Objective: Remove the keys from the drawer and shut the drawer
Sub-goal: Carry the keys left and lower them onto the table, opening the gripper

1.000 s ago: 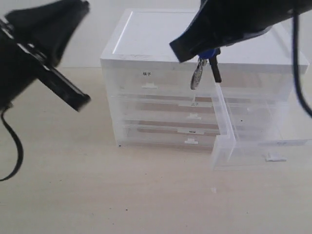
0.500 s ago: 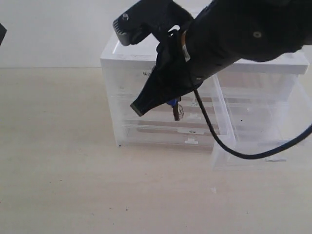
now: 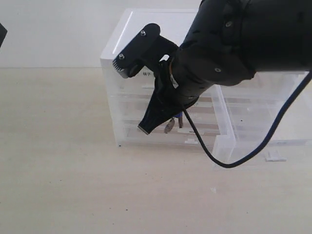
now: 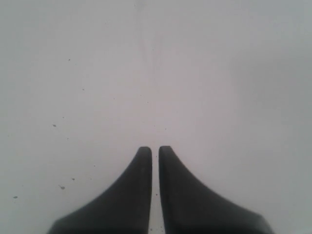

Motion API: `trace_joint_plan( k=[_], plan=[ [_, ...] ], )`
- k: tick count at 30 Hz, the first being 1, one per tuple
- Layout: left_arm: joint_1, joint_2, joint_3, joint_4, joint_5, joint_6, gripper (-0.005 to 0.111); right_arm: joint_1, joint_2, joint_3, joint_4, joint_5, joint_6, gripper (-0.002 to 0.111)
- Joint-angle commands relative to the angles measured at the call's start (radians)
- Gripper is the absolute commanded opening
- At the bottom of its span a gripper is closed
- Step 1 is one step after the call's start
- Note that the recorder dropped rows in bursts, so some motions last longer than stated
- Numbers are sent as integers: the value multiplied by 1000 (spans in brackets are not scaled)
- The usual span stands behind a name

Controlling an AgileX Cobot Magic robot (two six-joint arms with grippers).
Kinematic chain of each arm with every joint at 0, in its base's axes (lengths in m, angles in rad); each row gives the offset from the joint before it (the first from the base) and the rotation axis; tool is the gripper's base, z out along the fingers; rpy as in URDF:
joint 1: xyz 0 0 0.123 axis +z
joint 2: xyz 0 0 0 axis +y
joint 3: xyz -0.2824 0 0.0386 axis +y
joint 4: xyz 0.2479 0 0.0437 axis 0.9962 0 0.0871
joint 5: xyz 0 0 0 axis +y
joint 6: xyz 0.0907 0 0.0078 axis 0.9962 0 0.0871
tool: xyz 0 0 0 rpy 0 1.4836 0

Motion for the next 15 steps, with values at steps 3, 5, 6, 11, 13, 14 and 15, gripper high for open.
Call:
trace_joint_plan(
  k=[3,5,6,11,13,14,15],
  plan=[
    [-4,-5,6,-13,4,-8,5,0,10,-6,-20,1,45,0],
    [-4,-5,6,-13,6,-8,5,0,23,-6,-18,8,48,0],
    [-4,-5,6,-13,6,-8,5,0,32,-3,-18,17,48,0],
    [-4,-5,6,-13,6,-8,5,0,63,-3,-26,15,45,0],
    [-4,-5,6,-13,6,-8,5,0,70,-3,-26,17,45,0],
    [-4,-5,6,-13,6,-8,5,0,75,-3,-26,25,45,0],
    [-4,-5,6,-13,6,-8,5,0,82,-3,-23,33,45,0]
  ],
)
